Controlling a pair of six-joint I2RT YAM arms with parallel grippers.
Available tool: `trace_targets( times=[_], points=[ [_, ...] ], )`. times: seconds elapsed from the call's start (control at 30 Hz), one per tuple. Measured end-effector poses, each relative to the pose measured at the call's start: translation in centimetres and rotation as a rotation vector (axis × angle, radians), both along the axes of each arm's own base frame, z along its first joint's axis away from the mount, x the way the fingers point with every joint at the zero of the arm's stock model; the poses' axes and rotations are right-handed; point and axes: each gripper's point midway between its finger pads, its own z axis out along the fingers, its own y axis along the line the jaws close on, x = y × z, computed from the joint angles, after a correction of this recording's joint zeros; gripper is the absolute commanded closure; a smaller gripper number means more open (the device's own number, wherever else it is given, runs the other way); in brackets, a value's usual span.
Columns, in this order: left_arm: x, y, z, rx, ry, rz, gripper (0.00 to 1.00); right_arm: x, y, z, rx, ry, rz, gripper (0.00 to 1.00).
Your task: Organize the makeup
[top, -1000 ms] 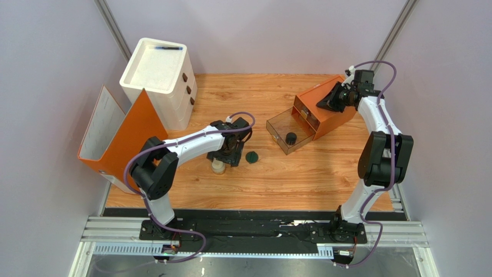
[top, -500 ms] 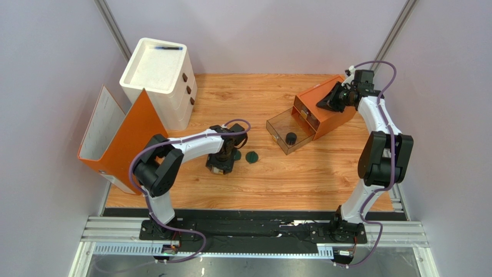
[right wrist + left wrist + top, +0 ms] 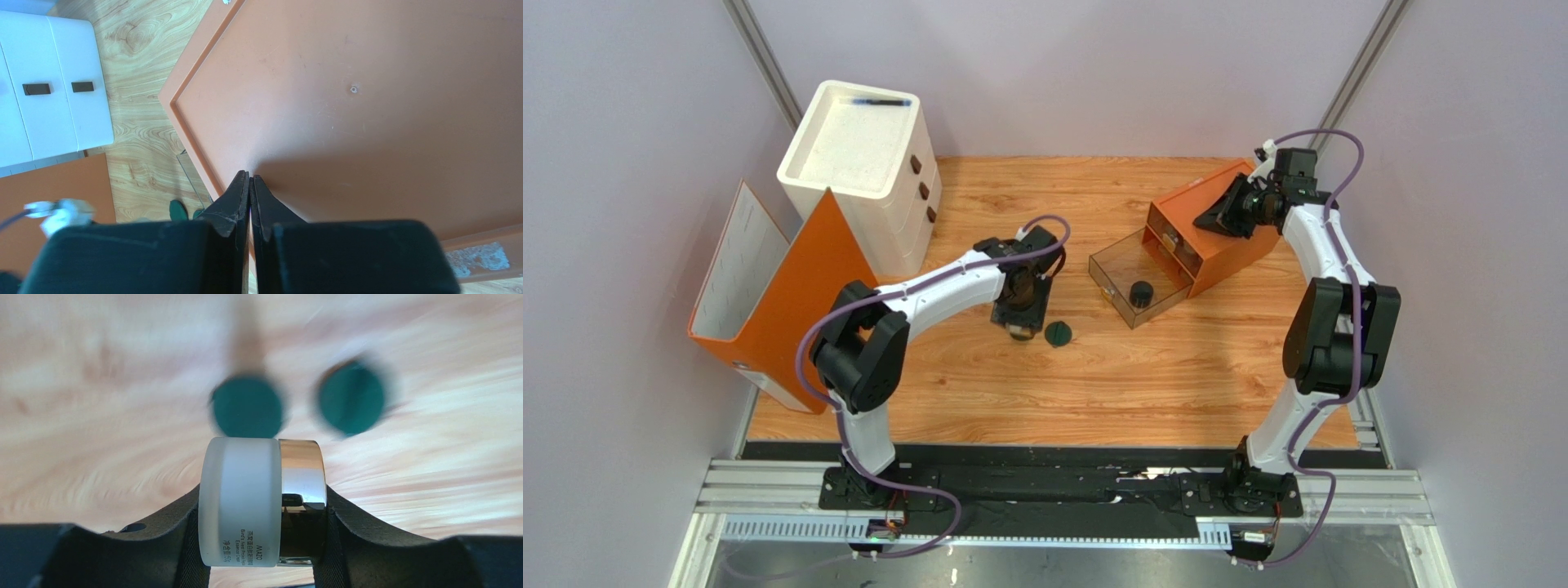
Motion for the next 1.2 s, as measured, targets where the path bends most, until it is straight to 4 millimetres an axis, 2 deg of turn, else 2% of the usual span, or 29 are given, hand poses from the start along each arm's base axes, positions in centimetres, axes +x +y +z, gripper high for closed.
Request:
trace_targets(
  times=[0.07, 0.1, 0.13, 0.17, 0.27, 0.33, 0.43, 0.57, 0.63, 0.7, 0.73, 0.77, 0.8, 0.87, 1.03, 1.2],
  points=[
    [1.9, -2.2, 2.3, -0.084, -0.063, -0.009, 1.00, 0.0, 0.0, 0.0, 0.000, 0.000, 0.000, 0.94],
    [3.5, -4.3, 4.5, -0.167, -0.119, -0.020, 1.00, 0.0, 0.0, 0.0, 0.000, 0.000, 0.000, 0.95],
    [4.1, -5.0, 5.4, -0.200, -0.143, -0.025, 1.00, 0.0, 0.0, 0.0, 0.000, 0.000, 0.000, 0.95],
    [5.3, -6.8, 7.6, -0.272, -0.188, -0.039, 1.00, 0.0, 0.0, 0.0, 0.002, 0.000, 0.002, 0.95],
    [7.7, -10.4, 10.8, -0.397, -0.247, -0.067, 1.00, 0.0, 0.2, 0.0, 0.012, 0.000, 0.008, 0.95],
    [9.6, -13.1, 12.0, -0.473, -0.270, -0.083, 1.00, 0.0, 0.2, 0.0, 0.014, 0.000, 0.008, 0.95],
    [11.7, -16.8, 11.4, -0.557, -0.250, -0.093, 1.00, 0.0, 0.3, 0.0, 0.017, 0.000, 0.010, 0.95],
    [12.3, -19.2, 7.5, -0.577, -0.163, -0.077, 0.99, 0.0, 0.3, 0.0, 0.017, 0.000, 0.010, 0.95],
    [12.2, -19.9, 5.7, -0.572, -0.125, -0.066, 0.92, 0.0, 0.3, 0.0, 0.017, 0.000, 0.010, 0.95],
    [12.0, -20.5, 4.6, -0.574, -0.096, -0.062, 0.75, 0.0, 0.3, 0.0, 0.017, 0.000, 0.010, 0.95],
    [12.0, -20.8, 4.2, -0.576, -0.085, -0.060, 0.60, 0.0, 0.3, 0.0, 0.017, 0.000, 0.010, 0.95],
    [12.0, -21.0, 4.1, -0.581, -0.078, -0.061, 0.40, 0.0, 0.3, 0.0, 0.017, 0.000, 0.010, 0.95],
    [12.1, -21.4, 4.2, -0.592, -0.076, -0.063, 0.31, 0.0, 0.3, 0.0, 0.017, 0.000, 0.010, 0.95],
    [12.3, -21.8, 4.7, -0.611, -0.077, -0.066, 0.20, 0.0, 0.3, 0.0, 0.016, 0.000, 0.009, 0.95],
    [12.6, -22.7, 6.6, -0.660, -0.103, -0.088, 0.20, 0.0, 0.3, 0.0, 0.018, 0.000, 0.011, 0.95],
    [12.5, -22.6, 6.6, -0.650, -0.111, -0.103, 0.23, 0.0, 0.4, 0.0, 0.020, 0.000, 0.013, 0.95]
  ],
)
